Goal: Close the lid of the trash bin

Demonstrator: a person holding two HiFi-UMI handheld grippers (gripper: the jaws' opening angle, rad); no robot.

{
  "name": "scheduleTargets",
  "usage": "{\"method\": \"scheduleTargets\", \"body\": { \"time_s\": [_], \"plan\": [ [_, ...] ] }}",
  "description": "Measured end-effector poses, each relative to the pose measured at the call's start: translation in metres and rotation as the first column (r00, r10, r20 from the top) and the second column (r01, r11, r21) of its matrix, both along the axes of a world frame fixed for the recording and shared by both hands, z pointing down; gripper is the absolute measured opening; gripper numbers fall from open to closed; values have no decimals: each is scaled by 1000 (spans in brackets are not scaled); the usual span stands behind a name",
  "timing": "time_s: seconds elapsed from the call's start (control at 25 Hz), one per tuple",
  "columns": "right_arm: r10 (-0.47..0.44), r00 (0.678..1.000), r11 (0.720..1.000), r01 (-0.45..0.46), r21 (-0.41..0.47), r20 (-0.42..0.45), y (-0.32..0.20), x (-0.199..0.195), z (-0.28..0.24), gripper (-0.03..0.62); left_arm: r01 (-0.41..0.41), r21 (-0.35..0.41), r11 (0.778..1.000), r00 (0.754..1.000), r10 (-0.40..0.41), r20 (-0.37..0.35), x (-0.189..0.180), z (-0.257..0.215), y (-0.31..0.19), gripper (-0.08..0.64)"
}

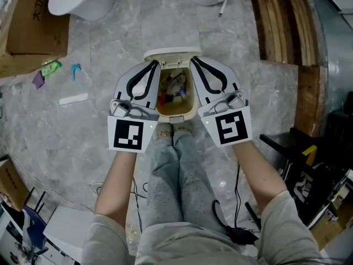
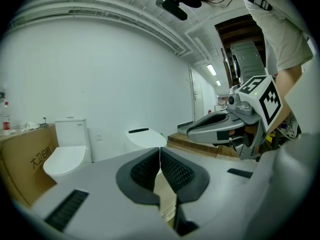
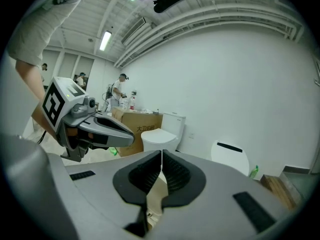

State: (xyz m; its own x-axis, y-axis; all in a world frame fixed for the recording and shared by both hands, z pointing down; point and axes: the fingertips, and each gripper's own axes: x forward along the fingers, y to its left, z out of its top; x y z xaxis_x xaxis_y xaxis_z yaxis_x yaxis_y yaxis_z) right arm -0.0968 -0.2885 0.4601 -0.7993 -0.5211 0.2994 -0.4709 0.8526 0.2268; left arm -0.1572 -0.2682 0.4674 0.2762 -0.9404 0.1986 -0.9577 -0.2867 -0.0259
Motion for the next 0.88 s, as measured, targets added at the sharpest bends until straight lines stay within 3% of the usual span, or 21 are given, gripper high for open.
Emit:
{"method": "scheduleTargets", "body": {
  "time_s": [0.24, 0.48, 0.6, 0.68, 0.72, 0.8, 0.88],
  "plan": [
    [-16, 999, 1000, 16, -18, -35, -14, 0, 22, 34, -37, -25, 999, 999, 37, 0, -2, 20, -15, 21],
    [-28, 997, 995, 21, -95, -70, -23, 1, 47, 34, -82, -121, 989, 995, 88, 49, -3, 43, -24, 21],
    [-38, 995, 994, 29, -102, -92, -29, 2, 57, 34, -89, -104, 991, 994, 95, 47, -4, 46, -30, 21],
    [-30, 995, 991, 18, -131, -92, -33, 4, 63, 34, -104, -155, 982, 993, 111, 42, -6, 55, -29, 23],
    [-30, 995, 990, 17, -138, -91, -35, 4, 65, 34, -111, -175, 978, 992, 120, 40, -6, 59, -29, 35],
    [-34, 995, 988, 19, -151, -98, -39, 5, 70, 35, -129, -197, 972, 990, 138, 33, -6, 66, -31, 132],
    [-47, 992, 984, 26, -175, -120, -41, 5, 78, 39, -137, -205, 969, 989, 147, 33, -9, 69, -34, 133]
  ]
}}
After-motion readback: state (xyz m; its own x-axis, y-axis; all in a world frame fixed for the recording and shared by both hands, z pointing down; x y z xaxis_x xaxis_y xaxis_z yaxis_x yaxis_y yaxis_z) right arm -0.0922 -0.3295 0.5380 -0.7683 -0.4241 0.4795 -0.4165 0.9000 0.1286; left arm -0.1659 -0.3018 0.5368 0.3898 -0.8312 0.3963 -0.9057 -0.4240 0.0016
